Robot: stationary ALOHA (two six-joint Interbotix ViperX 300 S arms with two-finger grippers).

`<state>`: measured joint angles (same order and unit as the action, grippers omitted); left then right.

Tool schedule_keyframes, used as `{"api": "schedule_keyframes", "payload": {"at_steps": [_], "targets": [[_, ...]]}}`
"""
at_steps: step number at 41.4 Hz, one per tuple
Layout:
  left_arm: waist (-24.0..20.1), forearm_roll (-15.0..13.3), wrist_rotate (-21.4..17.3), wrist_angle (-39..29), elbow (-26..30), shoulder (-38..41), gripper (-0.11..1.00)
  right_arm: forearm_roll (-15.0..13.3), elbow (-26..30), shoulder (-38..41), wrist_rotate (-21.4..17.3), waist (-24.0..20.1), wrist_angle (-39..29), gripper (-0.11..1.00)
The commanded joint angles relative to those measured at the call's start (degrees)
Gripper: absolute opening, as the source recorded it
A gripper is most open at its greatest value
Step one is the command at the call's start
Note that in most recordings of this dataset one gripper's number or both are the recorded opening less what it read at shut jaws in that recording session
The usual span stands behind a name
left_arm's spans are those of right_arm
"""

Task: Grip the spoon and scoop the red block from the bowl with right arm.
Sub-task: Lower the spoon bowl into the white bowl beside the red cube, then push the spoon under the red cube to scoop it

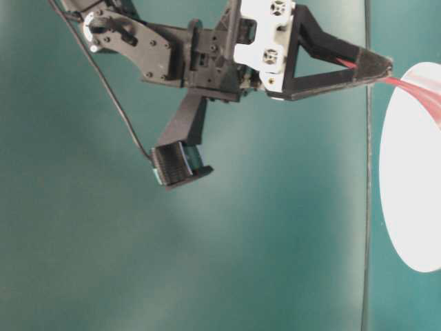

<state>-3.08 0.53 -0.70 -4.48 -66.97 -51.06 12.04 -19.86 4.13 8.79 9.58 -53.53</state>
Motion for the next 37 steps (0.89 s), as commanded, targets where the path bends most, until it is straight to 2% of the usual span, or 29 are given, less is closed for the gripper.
{"api": "schedule_keyframes", "payload": {"at_steps": [1, 22, 37], "targets": [[-0.09, 0.18, -0.09, 0.26, 0.53, 0.26, 0.0, -0.18, 1.85, -0.44, -0.09, -0.26, 0.35, 0.23], [-0.09, 0.18, -0.09, 0.26, 0.53, 0.26, 0.0, -0.53, 2.64, 1.76, -0.09, -0.53, 4.13, 0.23], [-0.09, 0.18, -0.09, 0.26, 0.53, 0.26, 0.0, -0.44, 5.62, 3.96, -0.44, -0.79, 7.82, 0.23]]}}
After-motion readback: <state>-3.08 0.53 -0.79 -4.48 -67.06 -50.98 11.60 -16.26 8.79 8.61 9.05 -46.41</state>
